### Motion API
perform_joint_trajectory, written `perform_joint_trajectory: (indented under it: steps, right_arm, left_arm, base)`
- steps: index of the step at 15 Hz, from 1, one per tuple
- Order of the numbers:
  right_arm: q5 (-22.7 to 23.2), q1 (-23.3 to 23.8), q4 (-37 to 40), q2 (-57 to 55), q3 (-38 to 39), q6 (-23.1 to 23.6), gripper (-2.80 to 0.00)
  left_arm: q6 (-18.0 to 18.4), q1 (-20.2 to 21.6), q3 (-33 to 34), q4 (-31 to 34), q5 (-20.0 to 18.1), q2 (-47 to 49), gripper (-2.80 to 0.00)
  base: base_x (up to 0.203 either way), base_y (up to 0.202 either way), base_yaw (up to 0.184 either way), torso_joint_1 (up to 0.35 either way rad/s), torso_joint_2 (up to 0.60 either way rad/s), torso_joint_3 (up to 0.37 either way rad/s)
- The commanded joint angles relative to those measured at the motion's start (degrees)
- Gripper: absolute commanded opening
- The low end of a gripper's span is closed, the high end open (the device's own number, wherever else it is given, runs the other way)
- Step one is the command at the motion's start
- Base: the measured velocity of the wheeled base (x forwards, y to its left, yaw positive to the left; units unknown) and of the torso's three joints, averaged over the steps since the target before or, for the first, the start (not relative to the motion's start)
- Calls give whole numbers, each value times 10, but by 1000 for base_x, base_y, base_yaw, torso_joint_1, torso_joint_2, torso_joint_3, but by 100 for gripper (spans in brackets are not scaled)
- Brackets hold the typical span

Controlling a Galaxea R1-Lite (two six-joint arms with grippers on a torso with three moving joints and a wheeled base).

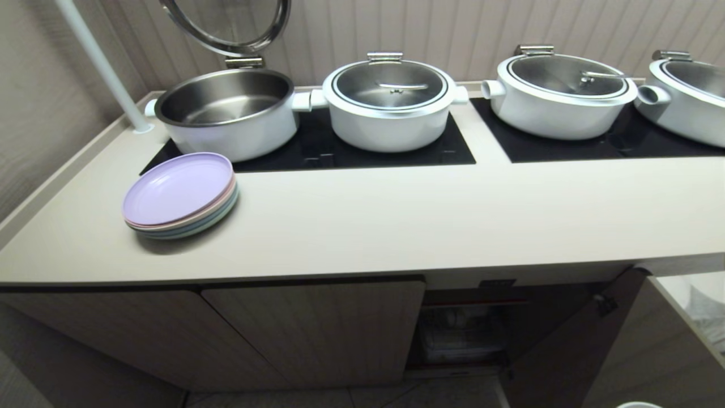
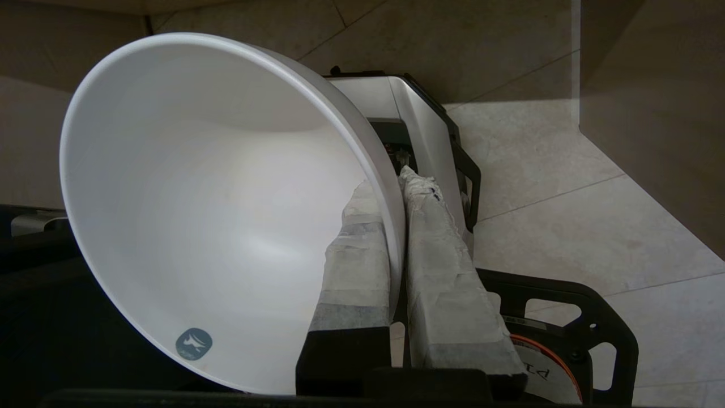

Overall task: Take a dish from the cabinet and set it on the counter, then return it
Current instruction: Put it back into the cabinet

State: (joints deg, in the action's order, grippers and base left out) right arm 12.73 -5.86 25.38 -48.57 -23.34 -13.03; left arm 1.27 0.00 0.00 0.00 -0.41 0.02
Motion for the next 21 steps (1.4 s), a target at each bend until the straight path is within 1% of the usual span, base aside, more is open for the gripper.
perform_joint_trajectory:
  steps: [1, 15, 21]
  right_arm:
    - [1, 0, 2, 0, 0, -1, -280]
    - [1, 1, 2, -1, 0, 0, -280]
    - [1, 1, 2, -1, 1, 0, -280]
  left_arm:
    - [0, 0, 0, 0, 0, 0, -280]
    - [1, 0, 0, 0, 0, 0, -280]
    - [0, 0, 0, 0, 0, 0, -280]
  base:
    - [0, 0, 0, -150, 309, 166]
    - [0, 0, 0, -158, 336, 176]
    - [0, 0, 0, -242, 525, 277]
